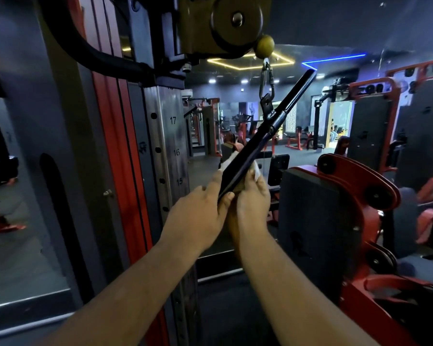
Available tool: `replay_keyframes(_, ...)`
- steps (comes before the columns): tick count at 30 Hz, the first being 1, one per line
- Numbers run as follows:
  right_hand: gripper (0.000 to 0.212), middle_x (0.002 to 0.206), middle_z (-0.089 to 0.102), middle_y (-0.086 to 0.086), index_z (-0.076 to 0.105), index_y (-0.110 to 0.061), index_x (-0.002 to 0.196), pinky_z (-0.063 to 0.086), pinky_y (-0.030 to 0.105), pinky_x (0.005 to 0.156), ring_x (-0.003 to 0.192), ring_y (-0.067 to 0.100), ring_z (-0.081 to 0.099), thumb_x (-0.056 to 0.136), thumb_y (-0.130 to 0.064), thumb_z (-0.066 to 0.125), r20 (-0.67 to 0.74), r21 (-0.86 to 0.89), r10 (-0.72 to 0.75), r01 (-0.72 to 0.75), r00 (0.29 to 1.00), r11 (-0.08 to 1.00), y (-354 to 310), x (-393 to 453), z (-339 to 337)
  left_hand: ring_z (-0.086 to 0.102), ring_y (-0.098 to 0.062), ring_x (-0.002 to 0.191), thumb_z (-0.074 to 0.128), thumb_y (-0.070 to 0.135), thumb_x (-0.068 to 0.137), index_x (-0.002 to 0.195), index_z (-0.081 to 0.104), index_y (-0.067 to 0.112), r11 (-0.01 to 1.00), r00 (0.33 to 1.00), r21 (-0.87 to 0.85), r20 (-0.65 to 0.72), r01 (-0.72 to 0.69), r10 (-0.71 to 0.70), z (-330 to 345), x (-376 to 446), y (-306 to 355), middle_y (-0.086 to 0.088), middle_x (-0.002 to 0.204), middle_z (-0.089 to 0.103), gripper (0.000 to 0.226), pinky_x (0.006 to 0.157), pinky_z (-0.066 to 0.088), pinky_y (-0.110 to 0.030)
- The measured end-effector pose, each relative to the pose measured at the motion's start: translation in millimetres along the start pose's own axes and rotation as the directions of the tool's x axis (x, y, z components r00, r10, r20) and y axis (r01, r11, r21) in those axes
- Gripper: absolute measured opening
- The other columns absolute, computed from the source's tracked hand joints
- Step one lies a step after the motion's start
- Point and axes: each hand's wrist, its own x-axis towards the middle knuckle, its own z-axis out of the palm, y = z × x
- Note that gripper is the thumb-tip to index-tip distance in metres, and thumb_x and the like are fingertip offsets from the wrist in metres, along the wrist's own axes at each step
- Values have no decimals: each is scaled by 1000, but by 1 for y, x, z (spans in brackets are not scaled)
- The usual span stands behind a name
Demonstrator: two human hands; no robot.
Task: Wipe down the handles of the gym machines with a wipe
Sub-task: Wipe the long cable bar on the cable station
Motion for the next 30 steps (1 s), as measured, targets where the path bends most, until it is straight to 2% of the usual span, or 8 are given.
replay_keyframes(2,27,109,75,13,71,-12,120,60,39,88,99,25,74,106,-12,48,78,2,49,-49,996,999,11,-22,-12,62,-18,89,20,58,106,163,10,29,1000,1000,11,-5,14,-14,0,1,-2,-4,113,61,65,75,54,-35)
replay_keyframes(8,29,112,74,15,70,-9,120,60,36,85,99,24,72,102,-15,48,255,-128,216,-188,943,974,18,-49,-53,63,-27,109,23,59,105,164,15,28,999,999,-30,-5,42,-42,-2,2,-12,-7,128,59,66,87,54,-43)
replay_keyframes(13,19,103,78,8,74,-13,109,60,29,66,85,18,76,90,-17,71,-122,-17,30,-32,992,999,-38,15,-43,63,-25,110,25,56,106,162,20,25,996,999,-85,-25,35,-37,-6,-1,-10,-6,133,56,65,87,55,-41)
replay_keyframes(16,21,115,73,11,69,-13,118,59,24,66,91,18,75,100,-12,60,-119,87,-97,108,988,990,-62,50,-15,62,-20,106,28,54,107,163,20,23,992,999,-121,-39,19,-24,-8,-4,-4,-4,130,59,65,86,55,-37)
replay_keyframes(23,32,117,70,11,70,-27,122,58,42,94,107,23,68,107,-13,44,148,-254,-290,320,945,913,1,7,-12,63,-16,103,29,51,108,163,20,20,992,994,-128,-113,-21,7,-5,-5,3,-4,128,62,65,82,52,-29)
replay_keyframes(25,35,114,71,14,73,-26,116,56,50,94,107,30,68,107,-11,42,294,-244,-223,299,929,922,24,-21,-30,63,-18,109,30,50,109,163,21,19,993,992,-114,-128,-12,-3,-5,-2,1,-5,132,61,63,82,46,-25)
replay_keyframes(28,31,111,72,9,71,-21,119,59,39,87,101,25,67,103,-17,45,479,-278,-61,217,876,936,37,-47,-53,62,-19,116,35,49,109,162,25,21,990,991,-143,-130,18,-37,-9,2,-3,-5,136,61,61,86,44,-25)
replay_keyframes(30,33,119,70,11,67,-13,124,59,40,89,109,28,67,98,-24,51,446,-282,-36,178,894,943,28,-32,-66,63,-19,116,38,49,108,161,28,21,987,991,-161,-127,17,-38,-13,4,-5,-5,137,61,60,88,47,-26)
